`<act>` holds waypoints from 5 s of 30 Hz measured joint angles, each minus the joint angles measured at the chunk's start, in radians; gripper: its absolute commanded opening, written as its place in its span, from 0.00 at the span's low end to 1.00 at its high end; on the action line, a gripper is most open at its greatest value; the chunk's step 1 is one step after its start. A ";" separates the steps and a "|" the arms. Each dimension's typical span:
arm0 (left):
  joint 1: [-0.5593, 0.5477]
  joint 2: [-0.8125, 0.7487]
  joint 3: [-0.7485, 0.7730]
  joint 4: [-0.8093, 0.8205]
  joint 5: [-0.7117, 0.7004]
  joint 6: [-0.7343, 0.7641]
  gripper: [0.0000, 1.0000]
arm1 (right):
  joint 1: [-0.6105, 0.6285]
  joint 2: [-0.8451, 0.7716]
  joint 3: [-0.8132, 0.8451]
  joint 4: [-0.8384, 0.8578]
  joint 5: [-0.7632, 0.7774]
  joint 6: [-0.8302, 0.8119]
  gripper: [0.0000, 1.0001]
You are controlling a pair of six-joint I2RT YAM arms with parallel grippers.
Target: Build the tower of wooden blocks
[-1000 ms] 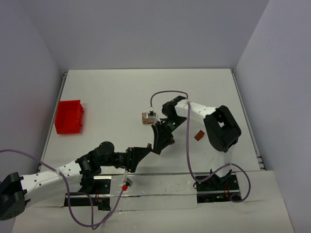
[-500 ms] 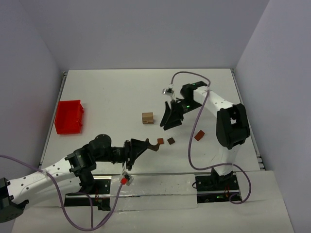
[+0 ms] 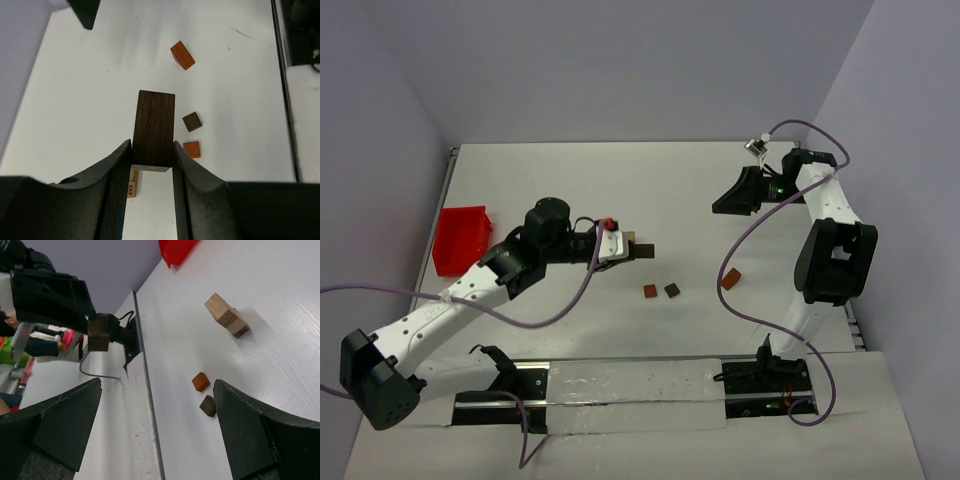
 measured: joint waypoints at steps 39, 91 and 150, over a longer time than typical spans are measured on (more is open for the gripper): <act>0.379 0.488 0.243 -0.304 0.363 0.404 0.00 | 0.136 -0.423 -0.467 0.891 0.507 0.805 1.00; 0.399 0.568 0.037 0.338 0.405 0.022 0.08 | 0.216 -0.425 -0.453 0.845 0.641 0.723 1.00; 0.399 0.643 0.058 0.323 0.416 -0.002 0.37 | 0.216 -0.411 -0.445 0.843 0.625 0.723 1.00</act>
